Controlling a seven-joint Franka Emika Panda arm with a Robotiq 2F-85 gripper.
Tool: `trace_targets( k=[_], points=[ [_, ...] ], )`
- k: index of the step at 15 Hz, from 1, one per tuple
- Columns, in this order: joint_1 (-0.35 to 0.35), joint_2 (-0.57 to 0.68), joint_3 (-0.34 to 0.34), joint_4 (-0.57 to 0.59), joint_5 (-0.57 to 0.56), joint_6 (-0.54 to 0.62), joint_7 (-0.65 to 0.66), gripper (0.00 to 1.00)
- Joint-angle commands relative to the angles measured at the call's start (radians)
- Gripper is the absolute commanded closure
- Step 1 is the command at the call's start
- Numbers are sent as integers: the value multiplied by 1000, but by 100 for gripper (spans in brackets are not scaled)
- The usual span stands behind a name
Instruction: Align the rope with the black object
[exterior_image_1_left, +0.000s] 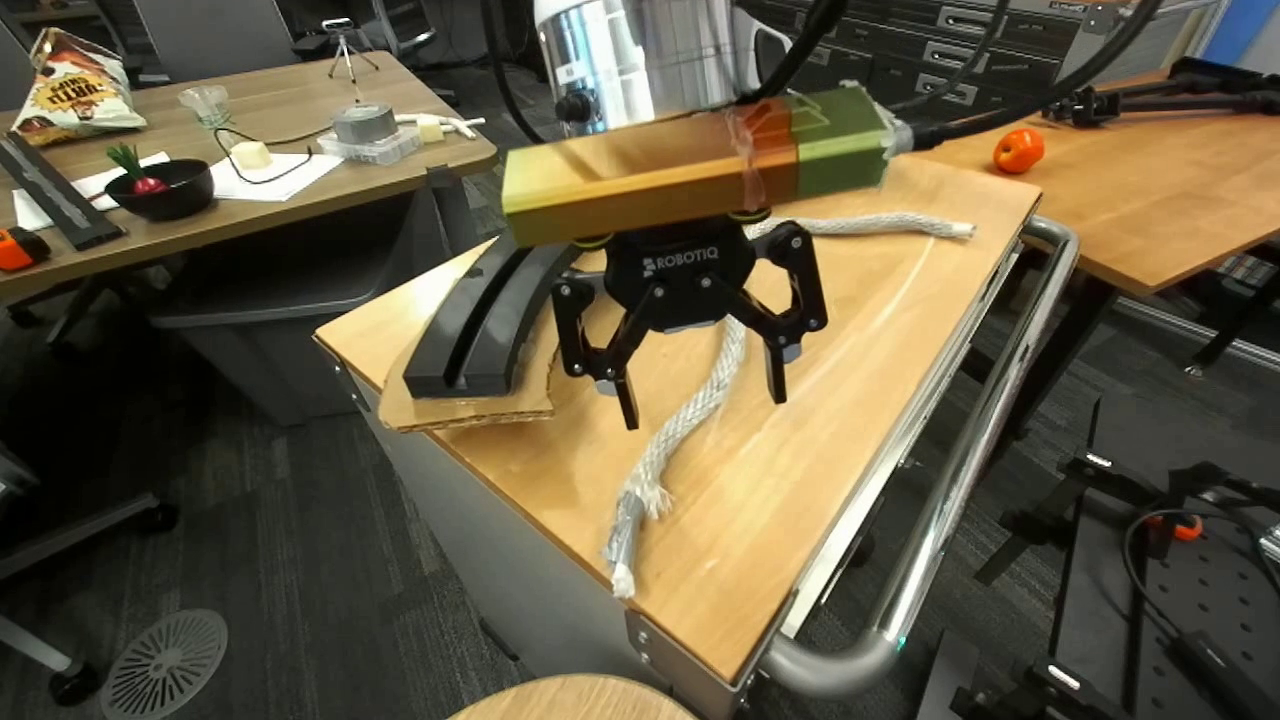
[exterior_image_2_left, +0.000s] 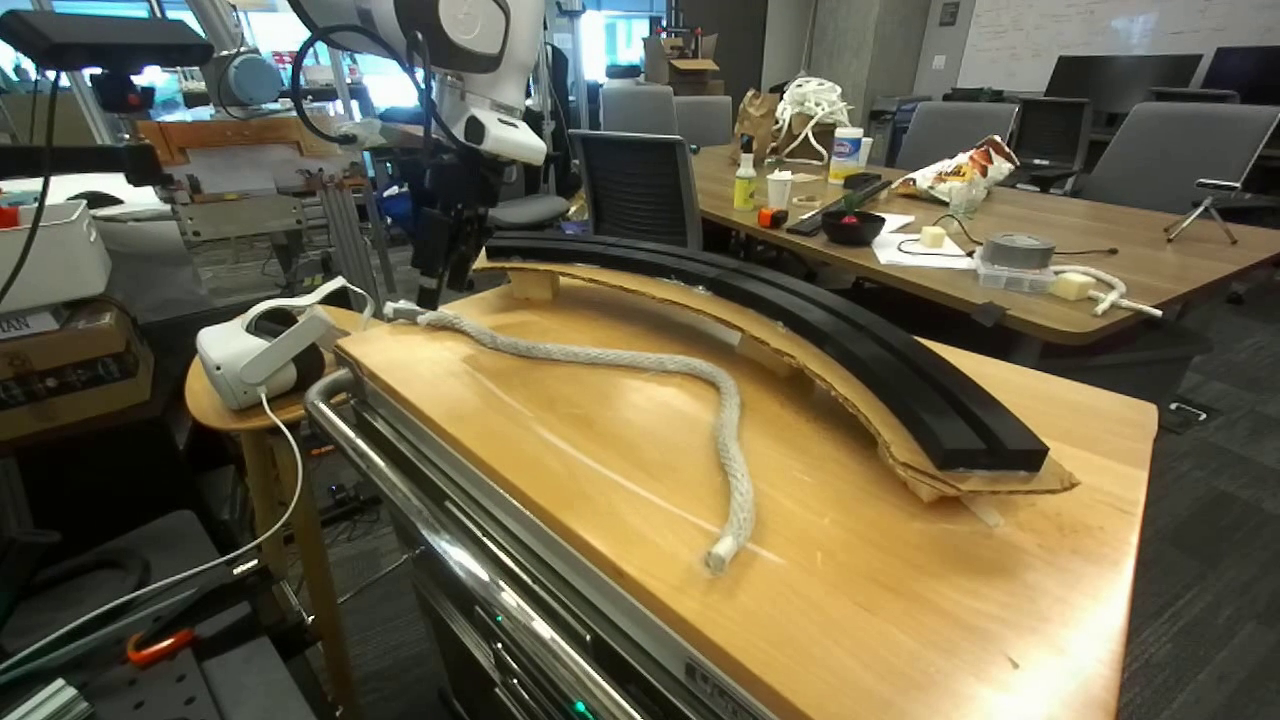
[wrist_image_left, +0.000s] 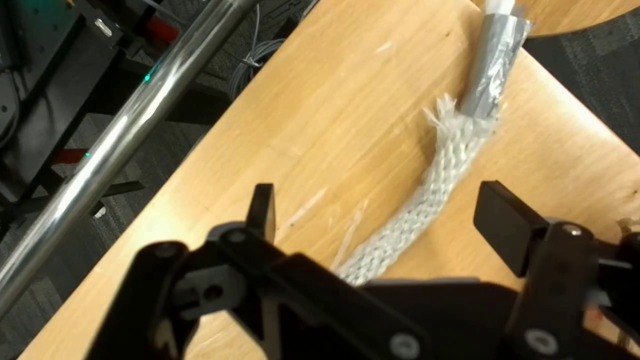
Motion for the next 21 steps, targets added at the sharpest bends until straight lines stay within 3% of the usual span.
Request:
trace_targets(
  k=[1, 5, 8, 15, 19, 21],
  points=[
    [30, 37, -27, 24, -49, 41, 23, 0],
    [23, 78, -45, 35, -50, 84, 18, 11],
    [22, 94, -57, 36, -40, 103, 11, 47],
    [17, 91, -63, 35, -25, 130, 4, 99],
    [9, 74, -64, 21, -2, 140, -13, 97],
    [-2, -1, -62, -38, 42, 207, -29, 97]
  ],
)
